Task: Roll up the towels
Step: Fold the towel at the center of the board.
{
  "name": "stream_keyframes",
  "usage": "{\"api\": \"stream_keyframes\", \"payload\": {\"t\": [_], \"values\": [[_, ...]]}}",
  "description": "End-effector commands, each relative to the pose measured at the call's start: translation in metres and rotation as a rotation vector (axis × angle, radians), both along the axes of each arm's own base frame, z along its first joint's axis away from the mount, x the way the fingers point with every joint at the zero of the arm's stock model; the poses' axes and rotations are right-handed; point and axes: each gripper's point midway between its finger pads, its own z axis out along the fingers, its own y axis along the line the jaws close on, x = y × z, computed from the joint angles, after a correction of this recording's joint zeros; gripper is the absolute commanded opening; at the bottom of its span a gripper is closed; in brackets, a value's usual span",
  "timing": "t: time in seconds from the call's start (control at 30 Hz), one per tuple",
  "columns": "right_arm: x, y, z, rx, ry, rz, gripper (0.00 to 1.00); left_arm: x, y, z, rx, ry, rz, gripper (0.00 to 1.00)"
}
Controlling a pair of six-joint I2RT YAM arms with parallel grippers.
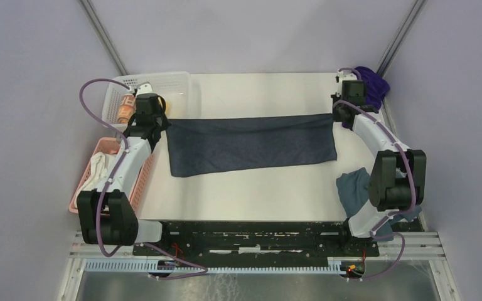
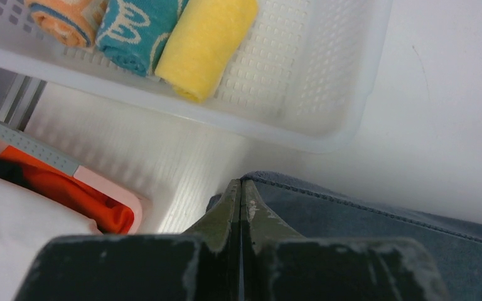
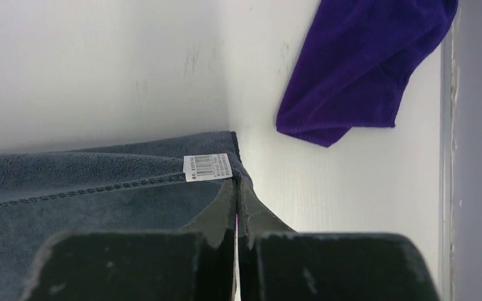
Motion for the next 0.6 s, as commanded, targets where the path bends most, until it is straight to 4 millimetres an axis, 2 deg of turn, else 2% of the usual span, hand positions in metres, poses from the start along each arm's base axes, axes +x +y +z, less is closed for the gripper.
{"api": "stream_keyframes", "payload": {"t": [0.0,0.23,0.37,0.57], "values": [[-0.016,-0.01,0.015,0.026,-0.047,-0.098,0.0,-0.01,0.0,0.007,-0.069,-0.041,0.043,0.03],[-0.058,-0.01,-0.013,0.08,0.063,-0.195,0.0,-0.035,-0.004,-0.016,-0.122,0.008,0.072,0.03],[-0.082,-0.007,-0.031,0.132,0.119,-0.259,0.0,-0.053,-0.004,-0.037,-0.157,0.053,0.108,0.03],[-0.12,-0.015,-0.066,0.116,0.234,-0.381,0.0,-0.077,-0.004,-0.061,-0.199,0.093,0.167,0.03]]}}
